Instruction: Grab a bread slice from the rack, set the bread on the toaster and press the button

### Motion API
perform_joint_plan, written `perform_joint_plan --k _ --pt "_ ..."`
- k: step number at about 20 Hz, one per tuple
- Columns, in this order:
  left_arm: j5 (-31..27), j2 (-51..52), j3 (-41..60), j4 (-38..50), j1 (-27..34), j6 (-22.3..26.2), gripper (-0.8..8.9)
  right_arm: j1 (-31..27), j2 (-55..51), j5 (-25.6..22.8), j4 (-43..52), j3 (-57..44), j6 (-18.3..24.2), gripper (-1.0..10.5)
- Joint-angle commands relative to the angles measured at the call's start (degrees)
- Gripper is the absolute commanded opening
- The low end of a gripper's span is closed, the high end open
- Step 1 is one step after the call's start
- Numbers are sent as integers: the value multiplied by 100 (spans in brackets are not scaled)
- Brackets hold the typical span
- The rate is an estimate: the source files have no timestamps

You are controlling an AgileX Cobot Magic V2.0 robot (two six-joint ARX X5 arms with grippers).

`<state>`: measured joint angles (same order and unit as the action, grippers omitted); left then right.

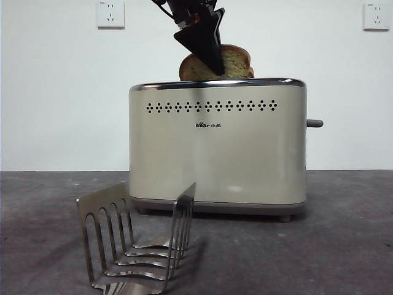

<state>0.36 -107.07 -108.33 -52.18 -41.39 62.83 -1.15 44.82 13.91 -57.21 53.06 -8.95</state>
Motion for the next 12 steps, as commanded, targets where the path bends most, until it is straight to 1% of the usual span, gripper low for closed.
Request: perform_joint_plan --k 1,5,6,8,9,10,12 --pt "-28 -173 55 7 11 -243 1 0 2 -4 13 15 70 2" --pt "-37 -168 55 157 11 -625 10 0 2 -7 15 15 72 1" --pt "-35 -168 55 153 9 -625 41 0 2 -7 15 15 70 1" --pt "-35 -142 55 133 11 -660 228 0 2 -7 20 15 72 1" --pt "-35 -120 55 140 11 -702 296 0 2 -7 20 15 70 1" --pt "-33 -83 55 142 11 -710 322 0 4 -9 22 15 70 1" --pt "-31 28 55 149 11 -710 322 0 4 -68 26 15 72 1"
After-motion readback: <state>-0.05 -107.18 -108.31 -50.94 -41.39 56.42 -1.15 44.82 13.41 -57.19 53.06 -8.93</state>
